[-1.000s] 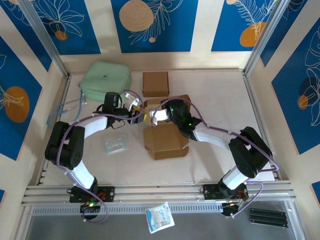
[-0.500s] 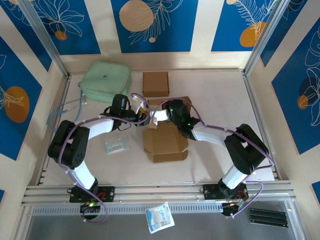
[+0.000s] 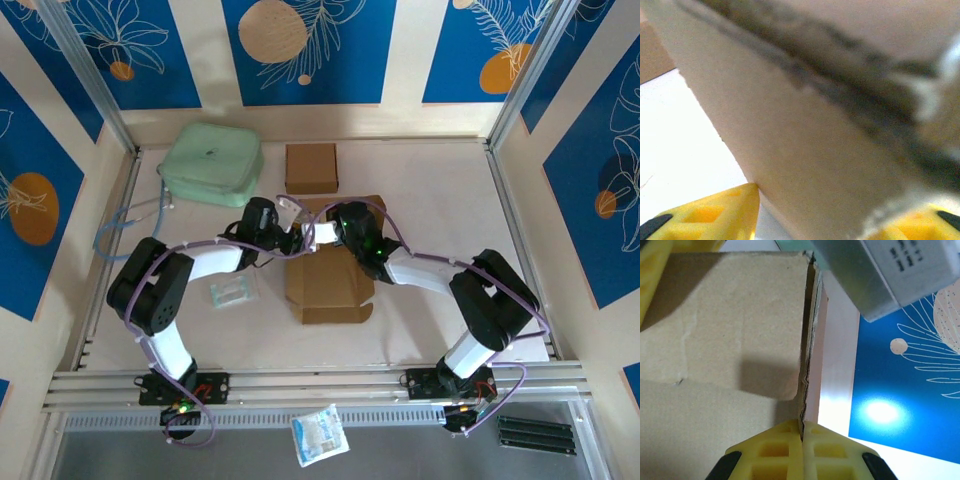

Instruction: Fold the paper box

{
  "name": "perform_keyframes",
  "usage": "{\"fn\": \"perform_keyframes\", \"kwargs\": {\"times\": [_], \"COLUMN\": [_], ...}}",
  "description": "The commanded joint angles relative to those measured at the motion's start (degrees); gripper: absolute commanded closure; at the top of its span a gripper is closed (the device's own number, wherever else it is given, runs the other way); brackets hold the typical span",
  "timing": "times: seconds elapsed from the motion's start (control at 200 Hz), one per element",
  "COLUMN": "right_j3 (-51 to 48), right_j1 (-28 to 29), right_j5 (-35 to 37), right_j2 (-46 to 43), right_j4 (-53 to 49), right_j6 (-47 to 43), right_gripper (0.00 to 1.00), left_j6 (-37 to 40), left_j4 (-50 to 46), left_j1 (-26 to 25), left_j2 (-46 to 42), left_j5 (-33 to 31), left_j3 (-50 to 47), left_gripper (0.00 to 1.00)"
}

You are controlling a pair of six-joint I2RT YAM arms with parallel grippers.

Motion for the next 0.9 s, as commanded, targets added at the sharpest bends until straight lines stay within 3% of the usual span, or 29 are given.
{"fn": "perform_keyframes", "kwargs": {"times": [0.0, 0.225, 0.375, 0.43, 0.54, 0.59, 0.725, 0.825, 0.895], "right_j3": [-2.04, -2.17, -2.30, -2.36, -2.69, -2.80, -3.45, -3.69, -3.94], "right_j1": [1.32, 1.73, 1.98, 2.11, 2.53, 2.69, 2.75, 2.82, 2.82], "right_j5": [-0.76, -0.47, -0.16, 0.02, 0.29, 0.53, 0.83, 0.69, 0.72], "right_j2": [-0.88, -1.26, -1.42, -1.52, -1.70, -1.69, -1.98, -2.23, -2.26], "right_j4": [-1.36, -1.65, -1.54, -1.44, -1.36, -1.34, -0.94, -1.54, -1.59], "right_j6": [1.36, 2.28, 2.65, 3.06, 3.74, 3.83, 4.23, 5.10, 5.27], "right_gripper": [1.00, 1.00, 1.00, 1.00, 1.00, 1.00, 1.00, 1.00, 1.00], "left_j6": [-1.15, -3.76, -6.67, -7.58, -9.03, -9.48, -9.89, -9.19, -8.32], "left_j4": [5.14, 9.76, 10.80, 10.91, 10.80, 10.97, 11.06, 11.35, 11.68], "left_j1": [-0.59, -1.08, -2.46, -3.25, -4.55, -4.82, -4.95, -4.88, -4.94], "left_j2": [0.22, 0.76, 1.96, 2.26, 2.94, 3.31, 3.68, 3.51, 3.12], "left_j5": [-4.68, -7.10, -12.43, -15.20, -19.90, -20.41, -20.21, -19.73, -19.23], "left_j3": [-2.81, -4.45, -3.95, -3.70, -2.84, -2.42, -1.02, 0.21, 1.00], "left_gripper": [0.53, 0.54, 0.61, 0.66, 0.87, 0.90, 0.88, 0.66, 0.64]}}
